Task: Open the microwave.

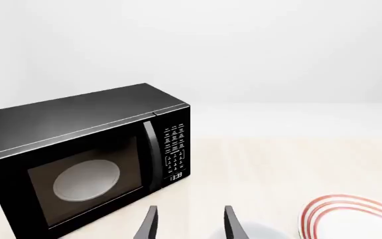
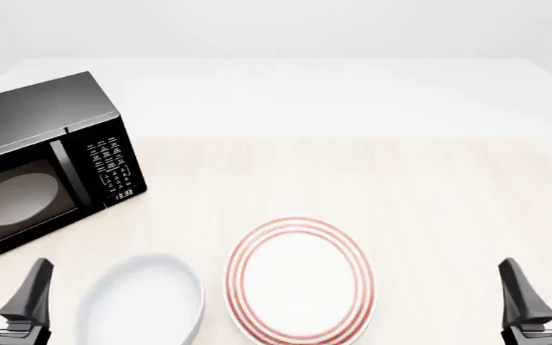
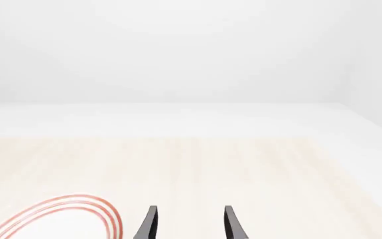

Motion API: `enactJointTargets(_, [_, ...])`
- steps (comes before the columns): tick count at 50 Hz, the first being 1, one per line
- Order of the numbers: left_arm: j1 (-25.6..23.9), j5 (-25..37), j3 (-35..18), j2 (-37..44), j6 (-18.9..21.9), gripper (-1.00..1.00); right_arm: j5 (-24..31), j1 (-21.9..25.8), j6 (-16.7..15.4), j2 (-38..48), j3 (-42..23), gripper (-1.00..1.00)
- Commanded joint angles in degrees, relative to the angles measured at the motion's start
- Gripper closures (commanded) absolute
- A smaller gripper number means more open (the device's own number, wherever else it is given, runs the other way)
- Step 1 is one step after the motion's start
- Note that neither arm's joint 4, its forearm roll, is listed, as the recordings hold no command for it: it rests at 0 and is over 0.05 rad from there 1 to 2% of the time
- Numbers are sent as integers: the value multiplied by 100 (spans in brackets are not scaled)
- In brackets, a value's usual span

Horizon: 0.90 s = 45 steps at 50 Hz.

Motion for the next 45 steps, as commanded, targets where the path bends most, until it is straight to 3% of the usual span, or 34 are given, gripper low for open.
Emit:
enactJointTargets(1, [4,-38,-15,72,-3,-100,-4,-1,2,26,-16,-100])
enactJointTargets(19, [-76,24,-192,59,-173,-100,-25,27,10,34,-15,-100])
enactJointTargets(22, [228,-46,-294,249,-257,-100,-23,28,10,31,-15,-100])
enactJointTargets(30, [154,-588,-625,1085,-213,-100,-24,26,11,34,-16,-100])
enactJointTargets(45, [214,-766,-1014,1786,-45,-100,-25,24,9,35,-16,-100])
